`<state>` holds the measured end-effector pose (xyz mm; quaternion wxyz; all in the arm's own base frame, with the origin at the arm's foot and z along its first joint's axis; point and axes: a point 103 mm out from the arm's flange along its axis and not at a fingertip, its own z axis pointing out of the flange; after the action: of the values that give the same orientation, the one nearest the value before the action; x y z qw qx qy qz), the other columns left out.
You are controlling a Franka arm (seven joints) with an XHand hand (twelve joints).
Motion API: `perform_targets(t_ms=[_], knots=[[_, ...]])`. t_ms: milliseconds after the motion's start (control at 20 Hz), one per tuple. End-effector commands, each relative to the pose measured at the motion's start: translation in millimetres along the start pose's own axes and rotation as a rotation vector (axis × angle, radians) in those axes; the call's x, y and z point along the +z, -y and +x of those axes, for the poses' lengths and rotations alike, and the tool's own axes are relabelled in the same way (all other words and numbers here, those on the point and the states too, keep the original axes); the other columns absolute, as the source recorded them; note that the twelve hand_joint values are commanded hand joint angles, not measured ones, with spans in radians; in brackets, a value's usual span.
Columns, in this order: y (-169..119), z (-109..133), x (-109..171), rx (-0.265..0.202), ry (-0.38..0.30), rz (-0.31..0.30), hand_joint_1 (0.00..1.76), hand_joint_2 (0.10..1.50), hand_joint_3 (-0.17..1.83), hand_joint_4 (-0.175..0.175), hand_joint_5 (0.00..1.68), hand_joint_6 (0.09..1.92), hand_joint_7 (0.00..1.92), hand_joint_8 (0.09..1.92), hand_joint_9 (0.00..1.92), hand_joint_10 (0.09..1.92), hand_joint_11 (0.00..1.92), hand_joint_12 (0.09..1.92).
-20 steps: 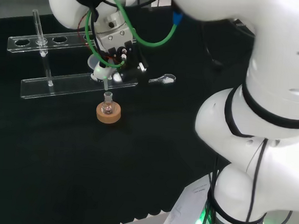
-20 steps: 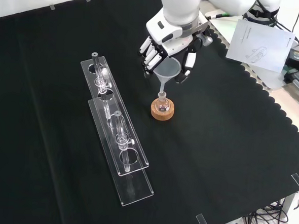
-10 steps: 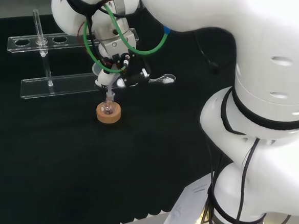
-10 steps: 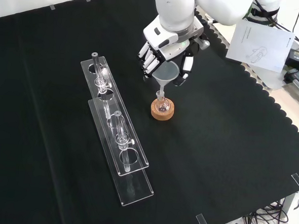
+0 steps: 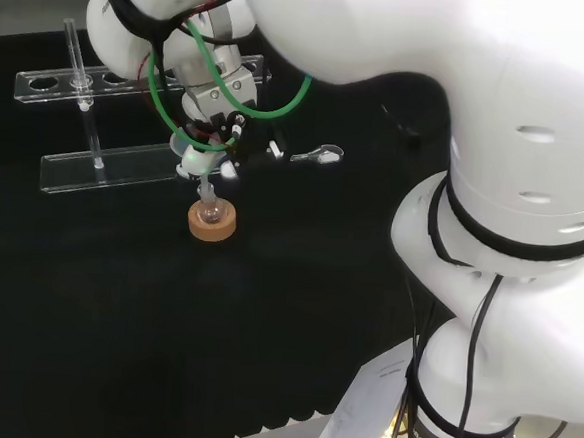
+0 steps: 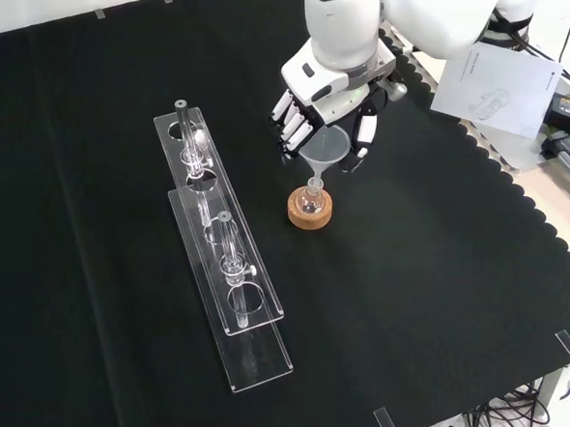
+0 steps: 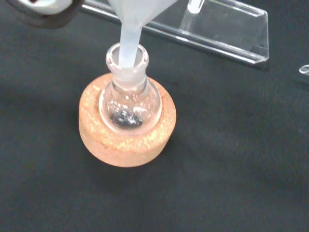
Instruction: Place the funnel on the round-bottom flask.
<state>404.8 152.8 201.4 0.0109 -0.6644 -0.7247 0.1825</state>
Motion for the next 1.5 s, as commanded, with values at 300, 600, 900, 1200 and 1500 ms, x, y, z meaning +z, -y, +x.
perform_targets(t_ms=[300, 600, 900, 1200, 1500], knots=[[-3.4, -5.2, 12.3, 0.003, -0.006, 0.020, 0.84, 0.74, 0.59, -0.049, 0.61, 0.69, 0.64, 0.78, 0.96, 0.60, 0.69, 1.23], [-3.6, -4.6, 13.1, 0.005, 0.009, 0.023, 0.84, 0.74, 0.59, -0.050, 0.60, 0.69, 0.63, 0.78, 0.94, 0.60, 0.69, 1.23], [-4.9, -4.1, 14.7, 0.003, 0.000, 0.026, 0.84, 0.74, 0.59, -0.051, 0.59, 0.69, 0.61, 0.78, 0.93, 0.60, 0.68, 1.23], [-6.2, -3.8, 15.9, 0.002, 0.003, 0.033, 0.83, 0.74, 0.59, -0.053, 0.57, 0.68, 0.59, 0.78, 0.92, 0.60, 0.68, 1.23], [-9.4, -0.8, 17.4, -0.004, 0.005, 0.046, 0.81, 0.73, 0.59, -0.058, 0.52, 0.66, 0.56, 0.78, 0.87, 0.59, 0.67, 1.23]])
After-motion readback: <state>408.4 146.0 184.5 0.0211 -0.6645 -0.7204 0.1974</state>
